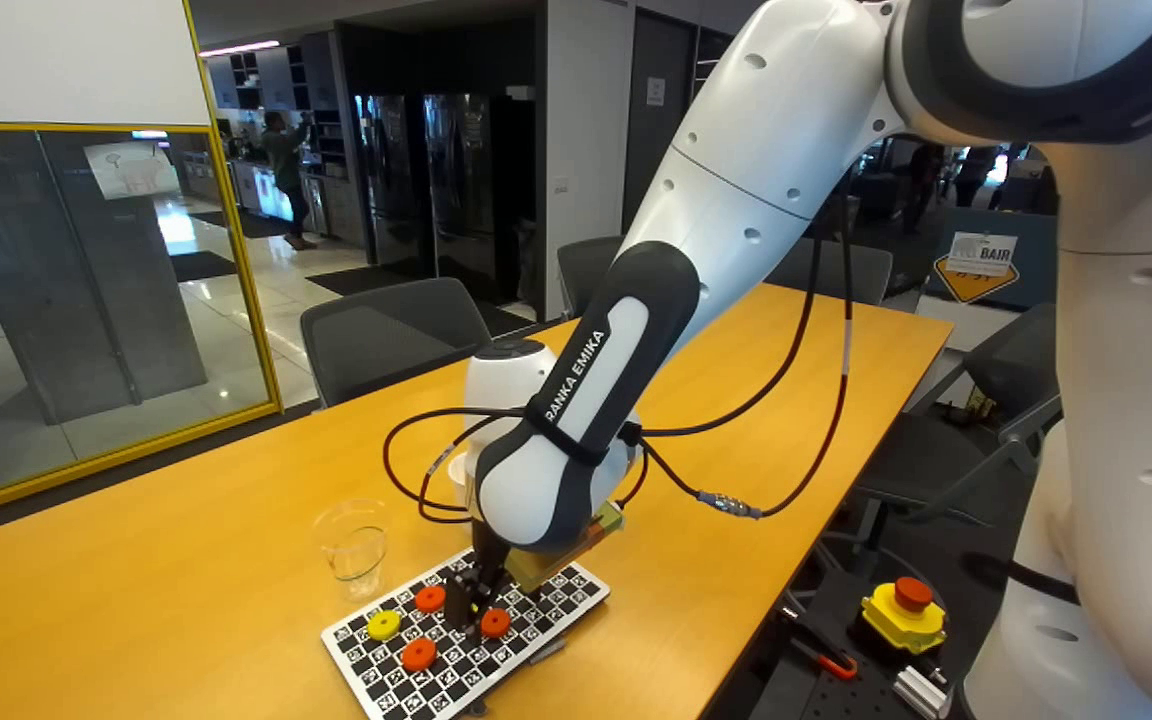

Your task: Put the orange rings inside the white cup and the yellow rings inside the clear cup

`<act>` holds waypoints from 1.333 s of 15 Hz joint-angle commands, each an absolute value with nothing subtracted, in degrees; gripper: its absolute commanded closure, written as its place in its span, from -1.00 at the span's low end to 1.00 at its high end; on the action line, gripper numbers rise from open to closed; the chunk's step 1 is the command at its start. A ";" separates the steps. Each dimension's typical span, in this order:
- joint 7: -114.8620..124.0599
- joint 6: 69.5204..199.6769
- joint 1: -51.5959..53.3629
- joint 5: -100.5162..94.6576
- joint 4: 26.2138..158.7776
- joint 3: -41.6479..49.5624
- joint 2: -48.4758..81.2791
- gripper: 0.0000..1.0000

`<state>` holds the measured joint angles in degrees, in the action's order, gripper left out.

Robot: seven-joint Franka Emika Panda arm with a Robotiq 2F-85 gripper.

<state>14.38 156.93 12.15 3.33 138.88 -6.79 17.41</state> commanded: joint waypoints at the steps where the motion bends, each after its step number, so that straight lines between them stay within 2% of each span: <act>1: 13.09 156.33 11.38 4.43 138.78 -7.47 16.43 -1.00; 8: 13.49 156.24 11.58 4.00 137.95 -7.16 17.18 -1.00; 9: 13.26 156.27 11.49 4.05 137.84 -7.22 17.28 -0.50; 11: 13.28 156.17 11.50 4.04 137.65 -7.21 17.39 -0.31; 15: 13.09 156.01 11.34 4.22 137.44 -7.29 17.54 0.34; 17: 13.13 155.80 11.19 4.19 137.25 -7.22 17.55 0.59; 20: 13.30 155.49 11.10 4.17 137.30 -7.11 17.26 0.53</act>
